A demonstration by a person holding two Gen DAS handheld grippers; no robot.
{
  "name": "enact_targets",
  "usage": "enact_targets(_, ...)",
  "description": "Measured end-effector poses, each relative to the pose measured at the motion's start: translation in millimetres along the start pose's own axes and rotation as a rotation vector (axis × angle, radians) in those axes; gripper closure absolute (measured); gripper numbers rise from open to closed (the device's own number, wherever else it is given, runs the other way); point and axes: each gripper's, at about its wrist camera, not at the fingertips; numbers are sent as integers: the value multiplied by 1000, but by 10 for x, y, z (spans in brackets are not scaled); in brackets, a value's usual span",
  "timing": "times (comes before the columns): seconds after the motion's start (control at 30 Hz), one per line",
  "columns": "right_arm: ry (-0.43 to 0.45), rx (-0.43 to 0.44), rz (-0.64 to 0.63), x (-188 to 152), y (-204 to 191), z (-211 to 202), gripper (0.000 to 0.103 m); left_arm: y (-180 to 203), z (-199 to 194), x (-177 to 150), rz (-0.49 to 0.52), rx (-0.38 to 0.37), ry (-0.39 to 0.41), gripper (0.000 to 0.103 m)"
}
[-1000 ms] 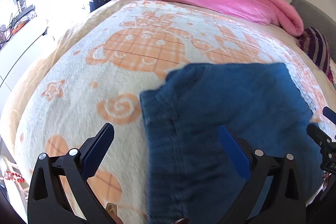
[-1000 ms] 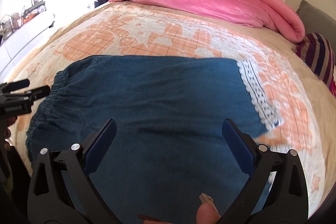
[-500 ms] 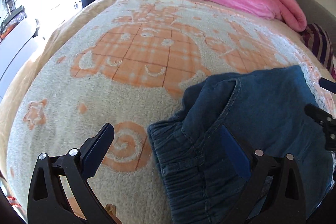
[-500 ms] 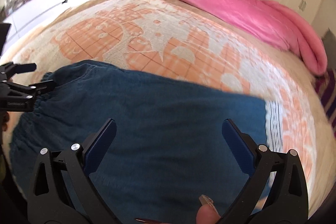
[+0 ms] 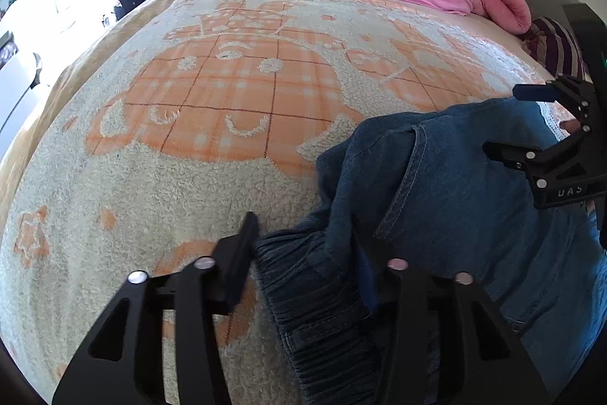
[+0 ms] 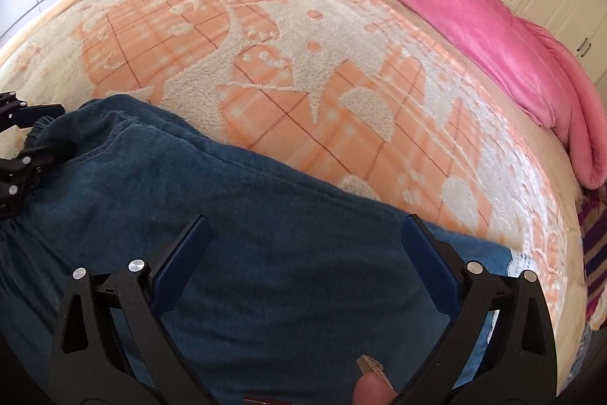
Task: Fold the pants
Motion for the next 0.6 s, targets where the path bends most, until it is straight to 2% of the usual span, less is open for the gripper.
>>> enact_targets(0.07, -1, -6, -32, 60, -49, 43, 8, -6, -65, 6, 0, -13, 23, 66)
enact_targets(0.2, 17, 18, -106, 160, -167, 51, 8, -19, -334, 30, -1, -26, 117, 66)
enact_targets(0.33, 25, 22, -246, 219, -395, 55, 10, 3, -509, 3, 15, -35, 182, 66)
enact_targets(0.4, 15, 36, -299, 224, -500, 96, 31, 4, -530, -10, 22, -36, 190, 66)
enact_targets(0.43, 4, 75, -300, 217, -533, 119, 39, 3, -536, -16, 21, -42, 192, 66)
enact_targets(0.5, 5, 144, -286, 190, -560, 117, 78, -14, -519, -23, 19, -46, 187, 66)
enact_targets(0.57, 35, 184, -260, 132, -585, 43, 91, -53, -498, -30, 13, -38, 180, 66)
enact_targets(0.6, 57, 174, -238, 97, -580, -2, 96, -73, -491, -34, 7, -37, 176, 66)
Point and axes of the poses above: each gripper's, at about its wrist camera, not at the fingertips, and z roughly the way its jaws point, y to its right, x to its top, and after that the axes turned 5 degrees about x, right-handed
